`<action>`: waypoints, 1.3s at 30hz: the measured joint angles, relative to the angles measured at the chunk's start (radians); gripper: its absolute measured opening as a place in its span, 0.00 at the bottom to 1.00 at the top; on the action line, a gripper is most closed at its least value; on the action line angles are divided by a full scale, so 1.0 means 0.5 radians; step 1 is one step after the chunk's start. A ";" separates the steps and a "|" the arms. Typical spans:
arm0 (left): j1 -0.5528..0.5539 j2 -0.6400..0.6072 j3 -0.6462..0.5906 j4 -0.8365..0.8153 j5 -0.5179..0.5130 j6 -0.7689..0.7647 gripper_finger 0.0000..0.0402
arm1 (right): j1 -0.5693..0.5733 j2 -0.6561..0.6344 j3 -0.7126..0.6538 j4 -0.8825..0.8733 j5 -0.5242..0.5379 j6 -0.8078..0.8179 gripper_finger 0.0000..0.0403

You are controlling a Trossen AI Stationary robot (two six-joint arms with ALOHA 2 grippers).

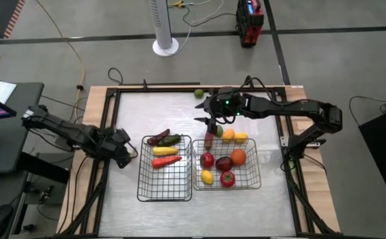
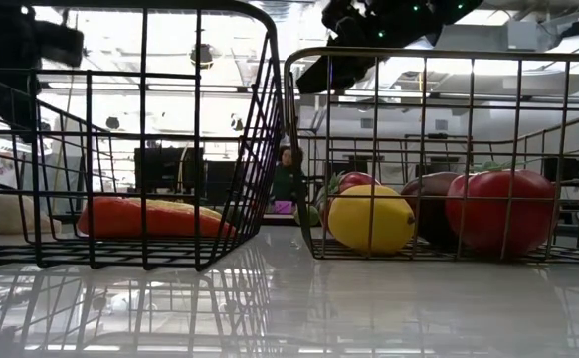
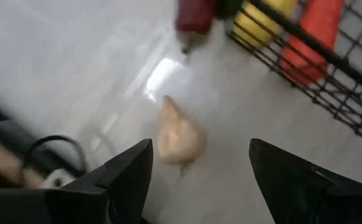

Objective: Sort produce into baskets
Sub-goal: Put the garlic into the left wire basket

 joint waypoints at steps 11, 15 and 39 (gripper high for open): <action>-0.004 0.258 -0.205 0.278 0.088 0.377 0.64 | 0.000 0.000 0.000 0.024 -0.014 0.013 0.66; 0.001 0.381 -0.228 0.335 0.062 0.455 0.64 | 0.000 0.000 0.001 0.041 -0.014 0.013 0.66; 0.103 0.753 -0.270 0.441 0.059 0.831 0.64 | 0.043 0.002 0.002 0.023 -0.014 0.012 0.66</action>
